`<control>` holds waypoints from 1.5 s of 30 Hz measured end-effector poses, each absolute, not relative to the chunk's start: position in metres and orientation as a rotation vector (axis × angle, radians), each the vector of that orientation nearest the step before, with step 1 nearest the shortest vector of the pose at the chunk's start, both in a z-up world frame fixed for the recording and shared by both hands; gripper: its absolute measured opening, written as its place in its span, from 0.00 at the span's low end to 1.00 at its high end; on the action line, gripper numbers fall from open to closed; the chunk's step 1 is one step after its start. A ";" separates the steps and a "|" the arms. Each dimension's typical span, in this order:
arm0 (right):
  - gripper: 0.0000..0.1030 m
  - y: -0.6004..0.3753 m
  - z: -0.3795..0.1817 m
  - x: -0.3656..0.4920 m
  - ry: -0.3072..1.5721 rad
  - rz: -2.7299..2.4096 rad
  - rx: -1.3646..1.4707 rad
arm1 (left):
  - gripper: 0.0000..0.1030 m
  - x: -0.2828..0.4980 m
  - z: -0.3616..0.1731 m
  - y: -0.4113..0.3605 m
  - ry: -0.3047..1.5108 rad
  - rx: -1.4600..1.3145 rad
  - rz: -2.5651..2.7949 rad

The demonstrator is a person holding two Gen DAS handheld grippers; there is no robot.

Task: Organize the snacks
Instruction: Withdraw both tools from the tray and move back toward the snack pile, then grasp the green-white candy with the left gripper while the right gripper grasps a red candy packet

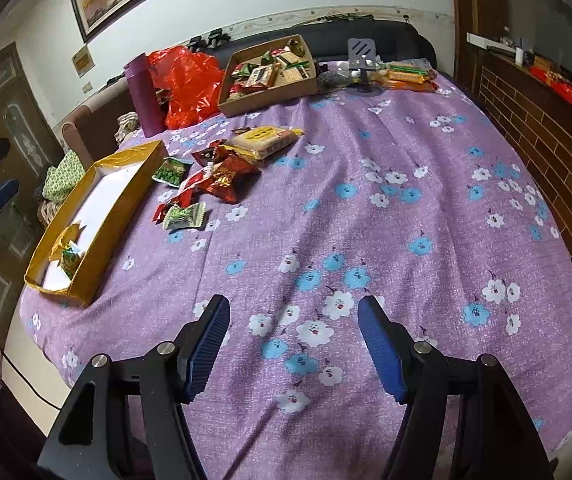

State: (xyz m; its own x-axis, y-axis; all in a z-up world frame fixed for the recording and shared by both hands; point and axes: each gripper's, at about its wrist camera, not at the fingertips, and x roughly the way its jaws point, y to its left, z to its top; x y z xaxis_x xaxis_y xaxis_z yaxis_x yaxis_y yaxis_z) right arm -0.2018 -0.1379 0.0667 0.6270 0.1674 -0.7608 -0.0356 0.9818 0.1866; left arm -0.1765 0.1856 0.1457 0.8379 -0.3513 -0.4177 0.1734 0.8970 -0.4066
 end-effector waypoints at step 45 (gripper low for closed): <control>0.29 -0.050 0.020 0.006 1.011 0.311 0.194 | 0.73 -0.148 0.080 0.174 0.721 -0.120 -0.299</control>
